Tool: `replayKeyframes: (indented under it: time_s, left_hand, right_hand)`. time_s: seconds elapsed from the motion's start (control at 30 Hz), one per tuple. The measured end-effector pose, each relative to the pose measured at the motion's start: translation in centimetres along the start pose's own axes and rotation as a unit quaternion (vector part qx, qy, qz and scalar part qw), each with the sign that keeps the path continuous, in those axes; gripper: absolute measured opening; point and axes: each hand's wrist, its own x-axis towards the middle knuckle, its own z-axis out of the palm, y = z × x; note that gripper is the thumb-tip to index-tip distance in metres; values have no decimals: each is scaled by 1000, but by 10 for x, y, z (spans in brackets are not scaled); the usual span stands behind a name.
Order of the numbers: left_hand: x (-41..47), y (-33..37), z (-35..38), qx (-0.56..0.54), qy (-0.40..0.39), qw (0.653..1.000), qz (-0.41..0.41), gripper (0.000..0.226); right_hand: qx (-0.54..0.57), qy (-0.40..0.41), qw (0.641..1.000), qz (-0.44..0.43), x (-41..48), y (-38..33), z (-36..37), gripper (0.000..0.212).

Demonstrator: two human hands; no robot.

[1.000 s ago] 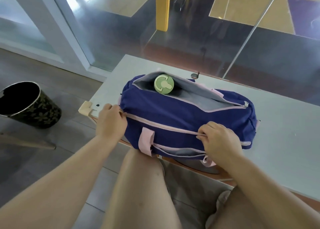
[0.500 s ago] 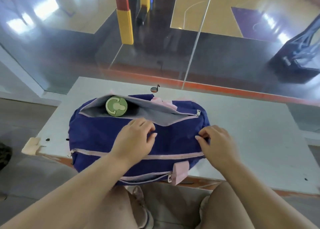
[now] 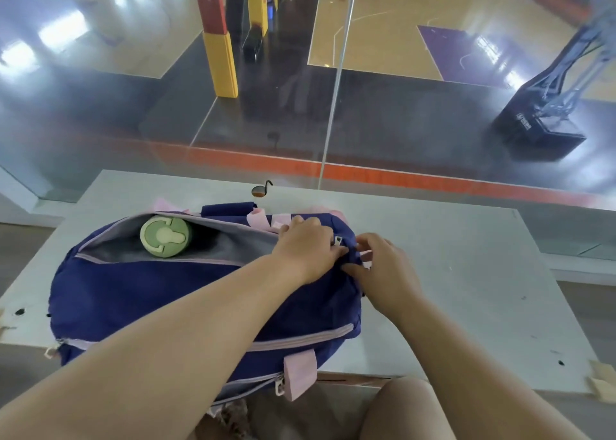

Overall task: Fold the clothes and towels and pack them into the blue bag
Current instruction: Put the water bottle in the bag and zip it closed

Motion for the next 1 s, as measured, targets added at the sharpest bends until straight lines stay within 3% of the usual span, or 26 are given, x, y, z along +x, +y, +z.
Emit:
replayKeyframes:
  time_s: [0.07, 0.2, 0.33, 0.5, 0.73, 0.87, 1.0]
  left_hand:
    - [2, -3, 5, -84, 32, 996, -4, 26]
    - [-3, -1, 5, -284, 85, 954, -47, 17]
    - [-14, 2, 5, -266, 144, 952, -46, 21]
    - [-29, -13, 5, -248, 178, 952, -27, 17]
    - [-62, -83, -8, -218, 248, 932, -151, 19]
    - [-82, -121, -13, -236, 256, 914, -206, 27]
    - [-83, -122, -15, -263, 250, 912, -191, 34]
  right_hand:
    - [6, 3, 1000, -1, 1, 0, 1, 27]
    - [29, 10, 999, 16, 4, 1, 6, 34]
    - [21, 8, 999, -27, 3, -2, 9, 38]
    - [-41, 18, 997, -60, 0, -6, 15, 27]
    - [-104, 38, 994, -6, -1, -14, 14, 23]
    - [-279, 32, 959, 40, -5, -46, 17, 19]
    - [-329, -23, 942, -60, -2, -92, 40, 32]
